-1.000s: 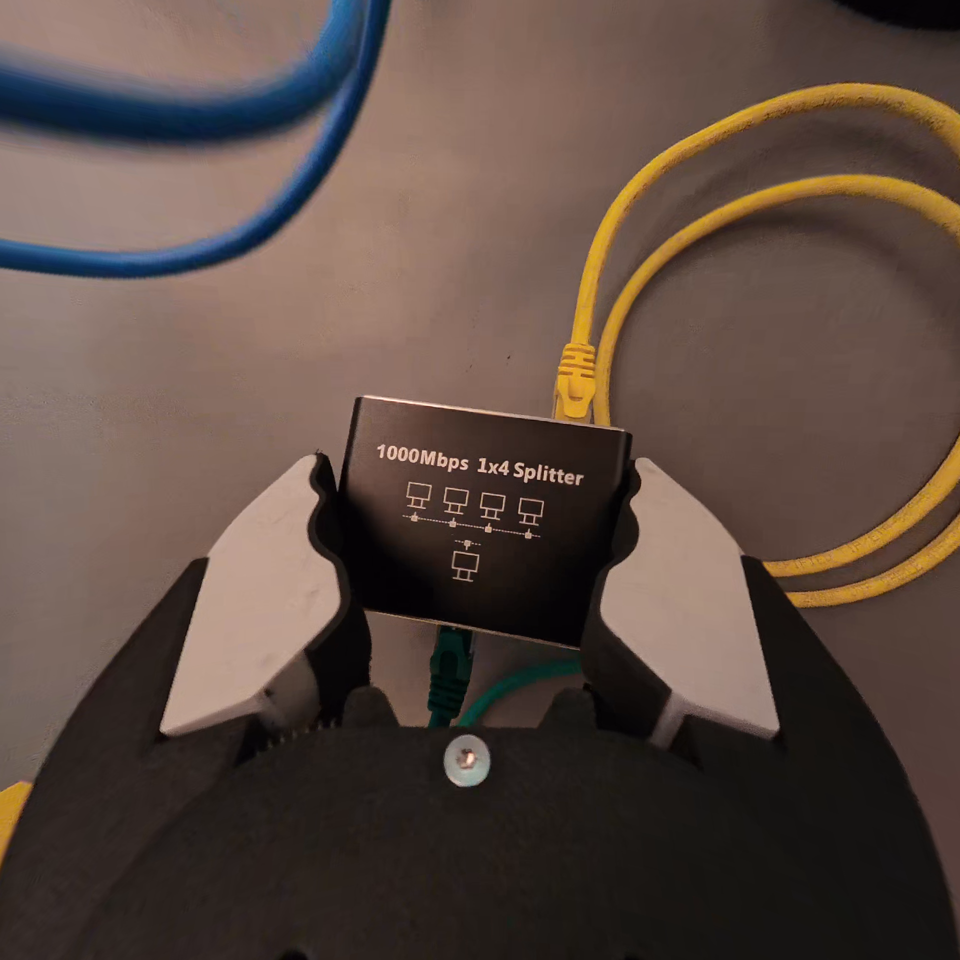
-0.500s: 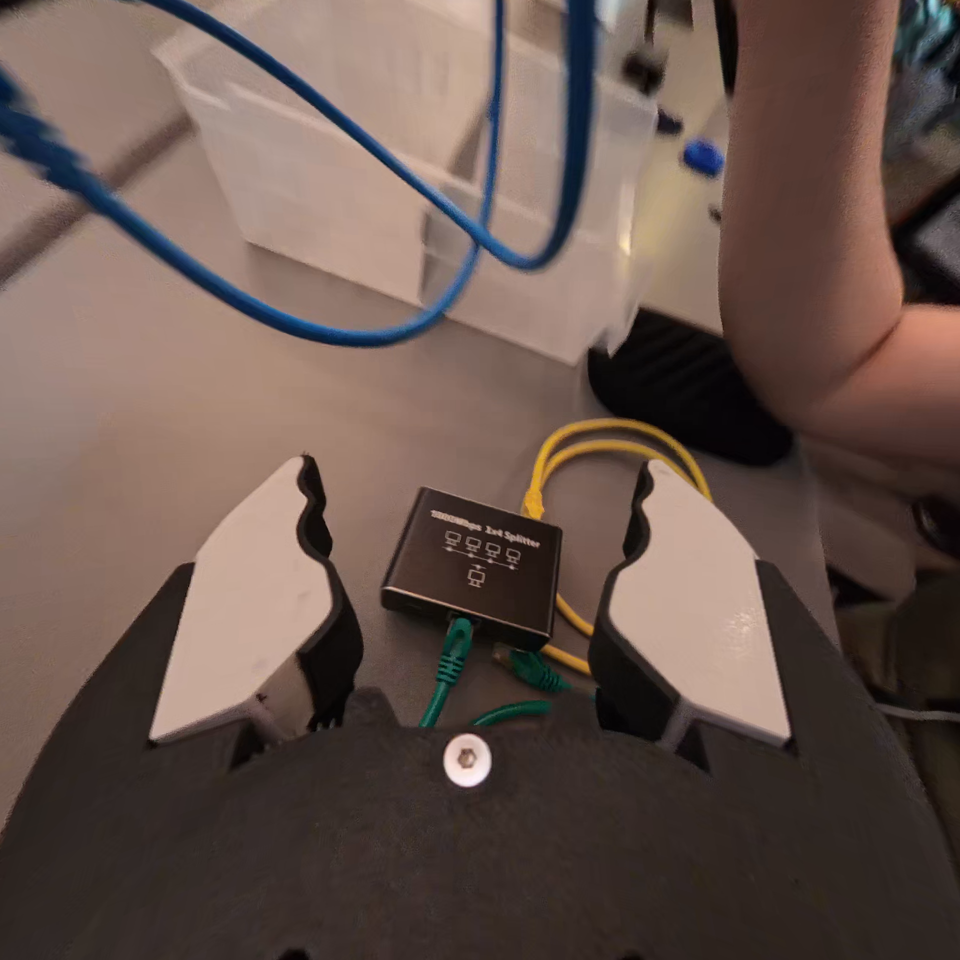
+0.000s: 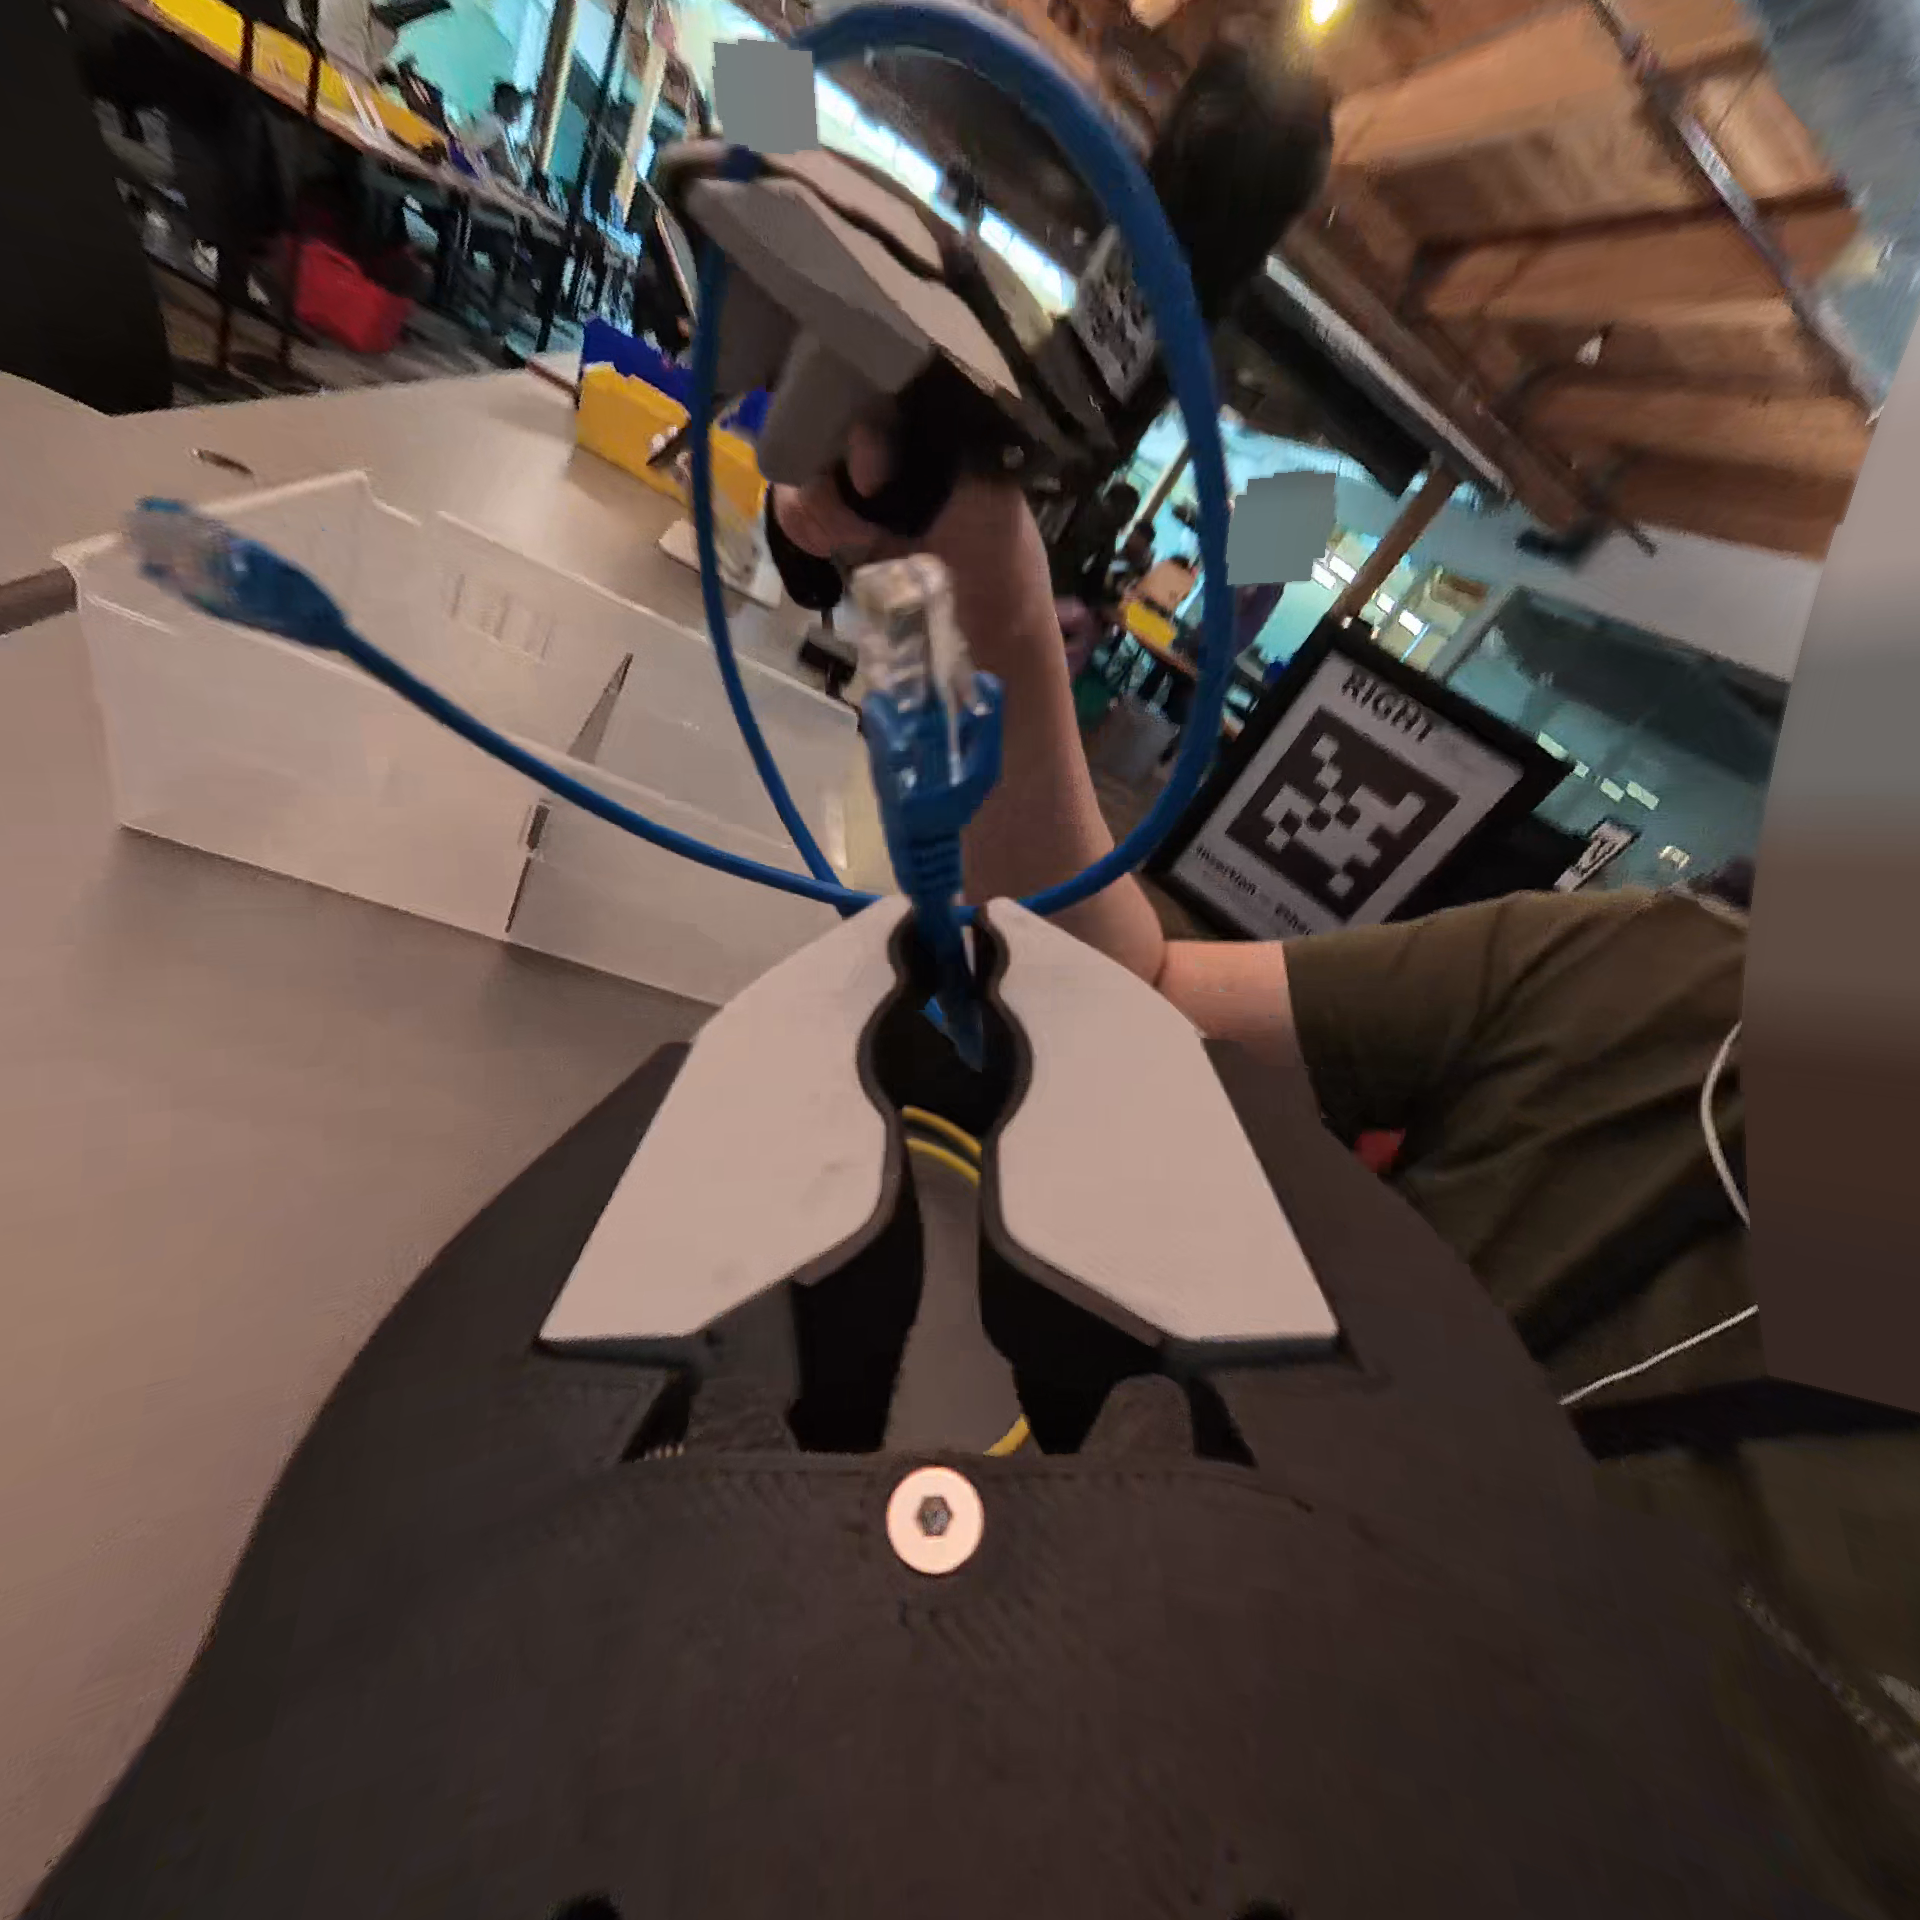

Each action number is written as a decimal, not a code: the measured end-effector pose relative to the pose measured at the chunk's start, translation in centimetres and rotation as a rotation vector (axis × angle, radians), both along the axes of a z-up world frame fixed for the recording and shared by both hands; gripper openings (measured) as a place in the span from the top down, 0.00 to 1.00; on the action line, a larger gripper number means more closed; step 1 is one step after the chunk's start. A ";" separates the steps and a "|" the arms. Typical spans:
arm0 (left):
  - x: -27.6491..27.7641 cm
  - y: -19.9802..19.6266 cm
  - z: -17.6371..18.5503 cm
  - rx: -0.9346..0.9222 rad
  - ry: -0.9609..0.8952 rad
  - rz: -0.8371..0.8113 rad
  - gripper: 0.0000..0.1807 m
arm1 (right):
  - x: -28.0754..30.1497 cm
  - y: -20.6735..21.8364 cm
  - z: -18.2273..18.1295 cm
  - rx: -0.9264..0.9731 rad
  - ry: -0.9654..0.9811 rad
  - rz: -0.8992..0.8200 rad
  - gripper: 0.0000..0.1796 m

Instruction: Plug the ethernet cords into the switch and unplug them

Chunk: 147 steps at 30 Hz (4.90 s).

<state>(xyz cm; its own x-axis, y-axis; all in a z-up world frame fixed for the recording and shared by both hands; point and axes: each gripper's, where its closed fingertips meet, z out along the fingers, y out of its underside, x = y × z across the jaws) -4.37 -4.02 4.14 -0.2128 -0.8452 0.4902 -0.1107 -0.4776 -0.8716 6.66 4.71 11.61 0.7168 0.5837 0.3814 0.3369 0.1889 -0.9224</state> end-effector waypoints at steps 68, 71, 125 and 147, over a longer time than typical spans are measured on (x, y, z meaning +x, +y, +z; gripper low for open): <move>-6.2 6.3 4.6 -0.241 -0.233 0.295 0.94 | -18.6 -10.9 -4.8 -0.729 0.235 0.766 0.91; -6.2 5.8 5.2 -0.221 -0.253 0.292 0.94 | -19.3 -6.3 -6.1 -0.679 0.471 0.622 0.88; -4.3 2.5 4.9 0.068 -0.062 0.226 0.94 | -16.0 -5.7 -2.3 -0.616 0.690 0.813 0.95; -4.9 1.1 0.5 0.564 0.412 0.311 0.60 | -11.5 -4.3 -0.6 -0.376 0.549 0.667 0.94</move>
<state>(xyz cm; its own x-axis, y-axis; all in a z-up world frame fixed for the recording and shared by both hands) -9.30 -2.90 4.69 0.1827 -0.9821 -0.0451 -0.4127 -0.0350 -0.9102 -4.84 0.46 11.05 0.2137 0.9545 -0.2079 -0.2335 -0.1568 -0.9596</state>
